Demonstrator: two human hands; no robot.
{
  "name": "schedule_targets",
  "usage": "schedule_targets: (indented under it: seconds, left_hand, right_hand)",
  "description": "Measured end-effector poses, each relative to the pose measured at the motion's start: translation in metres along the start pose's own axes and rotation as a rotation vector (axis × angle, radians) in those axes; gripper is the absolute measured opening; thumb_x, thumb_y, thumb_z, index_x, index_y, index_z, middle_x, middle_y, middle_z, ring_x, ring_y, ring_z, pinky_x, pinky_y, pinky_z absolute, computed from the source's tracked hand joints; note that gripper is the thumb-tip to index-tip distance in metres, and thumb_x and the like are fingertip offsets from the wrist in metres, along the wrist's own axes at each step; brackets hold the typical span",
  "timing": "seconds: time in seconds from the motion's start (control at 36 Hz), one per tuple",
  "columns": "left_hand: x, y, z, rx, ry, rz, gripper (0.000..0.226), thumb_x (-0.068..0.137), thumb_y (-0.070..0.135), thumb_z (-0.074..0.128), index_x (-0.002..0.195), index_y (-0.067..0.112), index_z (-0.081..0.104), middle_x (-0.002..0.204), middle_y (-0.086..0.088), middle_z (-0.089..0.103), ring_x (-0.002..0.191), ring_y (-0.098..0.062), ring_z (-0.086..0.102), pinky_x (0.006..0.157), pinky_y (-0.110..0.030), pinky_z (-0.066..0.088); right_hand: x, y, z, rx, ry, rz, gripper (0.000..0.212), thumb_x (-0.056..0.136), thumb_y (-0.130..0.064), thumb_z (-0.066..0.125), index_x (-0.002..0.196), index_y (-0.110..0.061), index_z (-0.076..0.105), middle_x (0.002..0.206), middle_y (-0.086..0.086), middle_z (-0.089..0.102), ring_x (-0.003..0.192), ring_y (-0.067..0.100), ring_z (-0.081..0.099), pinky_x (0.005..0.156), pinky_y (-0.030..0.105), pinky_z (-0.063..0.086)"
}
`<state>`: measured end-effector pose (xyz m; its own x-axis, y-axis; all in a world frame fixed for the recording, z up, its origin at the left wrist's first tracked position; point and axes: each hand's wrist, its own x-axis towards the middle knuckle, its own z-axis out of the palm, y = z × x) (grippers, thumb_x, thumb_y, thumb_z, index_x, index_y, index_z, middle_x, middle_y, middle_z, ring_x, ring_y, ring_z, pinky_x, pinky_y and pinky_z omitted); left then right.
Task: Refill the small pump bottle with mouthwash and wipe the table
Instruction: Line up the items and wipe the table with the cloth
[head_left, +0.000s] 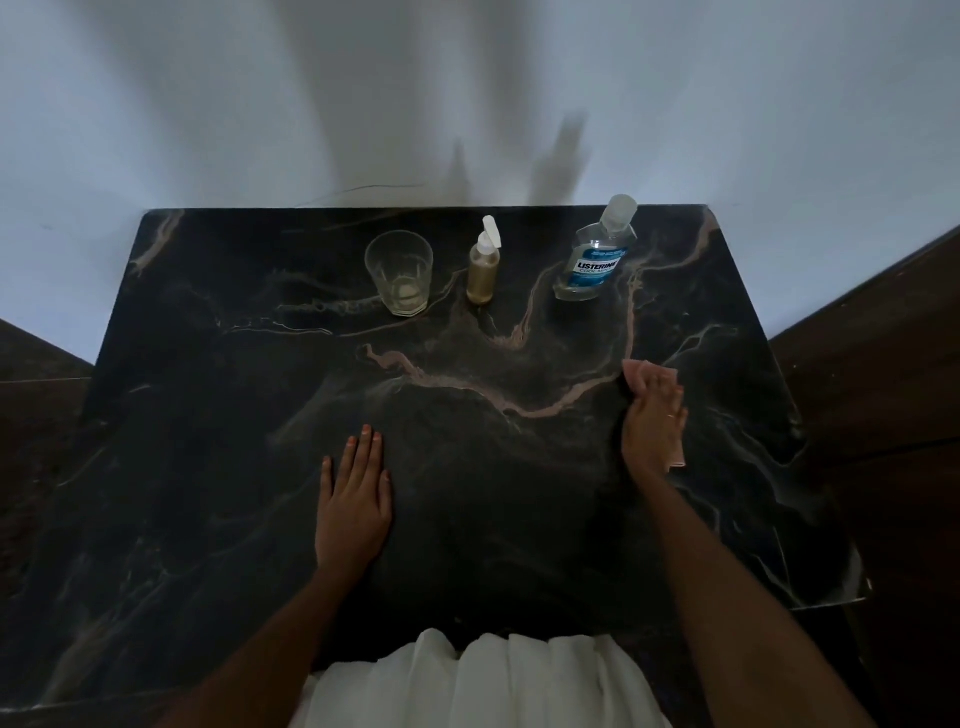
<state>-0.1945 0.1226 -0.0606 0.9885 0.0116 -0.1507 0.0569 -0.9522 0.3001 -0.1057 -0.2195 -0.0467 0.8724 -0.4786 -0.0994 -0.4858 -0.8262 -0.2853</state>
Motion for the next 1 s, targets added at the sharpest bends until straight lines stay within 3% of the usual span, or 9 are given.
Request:
schedule_targets:
  seconds: [0.14,0.25,0.36,0.47,0.56,0.69,0.78,0.89,1.0]
  left_hand:
    - [0.000,-0.001,0.001,0.002,-0.005,-0.003,0.060,0.089,0.041,0.006,0.143,0.017,0.009,0.154,0.001,0.013,0.140,-0.009,0.002,0.115,-0.038,0.000]
    - [0.000,0.001,-0.001,0.012,-0.002,0.000,0.060,0.089,0.041,0.006,0.144,0.017,0.011,0.154,0.000,0.014,0.139,-0.009,0.002,0.115,-0.038,-0.001]
    - [0.000,0.004,-0.003,0.000,0.007,0.001,0.061,0.088,0.039,0.007,0.144,0.015,0.016,0.153,-0.002,0.017,0.139,-0.011,0.005,0.115,-0.040,0.002]
    - [0.000,0.005,-0.004,0.000,0.013,-0.005,0.061,0.088,0.038,0.009,0.143,0.014,0.021,0.152,-0.003,0.021,0.141,-0.016,0.014,0.115,-0.040,0.005]
    - [0.000,0.003,-0.002,0.009,0.001,-0.004,0.062,0.087,0.038,0.007,0.142,0.013,0.020,0.152,-0.003,0.021,0.140,-0.013,0.009,0.115,-0.041,0.004]
    - [0.001,0.001,-0.001,0.016,0.002,-0.001,0.062,0.088,0.039,0.007,0.142,0.012,0.021,0.152,-0.005,0.021,0.138,-0.012,0.004,0.115,-0.039,0.002]
    - [0.001,0.001,-0.002,-0.002,0.014,0.005,0.062,0.088,0.038,0.008,0.142,0.013,0.021,0.152,-0.003,0.021,0.138,-0.011,0.005,0.115,-0.040,0.004]
    - [0.000,0.001,-0.001,-0.007,0.010,0.007,0.061,0.088,0.040,0.007,0.144,0.016,0.015,0.153,0.000,0.016,0.138,-0.009,0.003,0.116,-0.040,0.003]
    - [0.000,0.000,0.000,-0.001,0.007,0.009,0.061,0.088,0.040,0.006,0.144,0.016,0.012,0.154,0.000,0.014,0.138,-0.007,0.001,0.116,-0.039,0.002]
  right_hand:
    - [-0.008,-0.024,0.015,-0.024,-0.022,-0.019,0.049,0.095,-0.001,0.027,0.140,0.005,0.011,0.150,0.026,0.015,0.139,0.036,0.013,0.116,0.041,0.005]
    - [-0.022,-0.054,0.018,0.058,0.042,-0.323,0.040,0.091,-0.009,0.035,0.131,-0.005,0.037,0.138,0.021,0.039,0.128,0.033,0.033,0.109,0.039,0.026]
    - [-0.055,-0.118,0.041,0.005,-0.090,-0.426,0.047,0.096,-0.004,0.029,0.142,0.000,0.016,0.150,0.022,0.019,0.139,0.029,0.017,0.116,0.036,0.006]
    - [-0.093,-0.169,0.056,0.017,-0.223,-0.611,0.046,0.098,-0.008,0.026,0.142,-0.002,0.015,0.152,0.020,0.016,0.141,0.028,0.012,0.115,0.037,0.002]
    - [-0.116,-0.188,0.065,0.083,-0.293,-0.719,0.045,0.098,-0.012,0.028,0.141,-0.005,0.020,0.152,0.016,0.016,0.142,0.024,0.007,0.113,0.033,-0.003]
    - [-0.113,-0.181,0.077,-0.032,-0.295,-0.881,0.047,0.097,-0.010,0.025,0.143,-0.006,0.013,0.154,0.012,0.009,0.142,0.020,0.002,0.113,0.030,-0.005]
    - [-0.097,-0.165,0.072,-0.025,-0.261,-0.830,0.047,0.097,-0.009,0.027,0.143,-0.007,0.016,0.154,0.011,0.012,0.142,0.020,0.007,0.114,0.031,0.000]
    - [-0.070,-0.130,0.047,0.074,-0.140,-0.606,0.042,0.095,-0.009,0.038,0.137,-0.005,0.034,0.145,0.017,0.035,0.134,0.026,0.032,0.112,0.036,0.019]
    - [-0.042,-0.079,0.024,0.164,-0.057,-0.332,0.040,0.096,-0.009,0.032,0.135,-0.005,0.035,0.142,0.019,0.038,0.131,0.030,0.034,0.112,0.041,0.023]
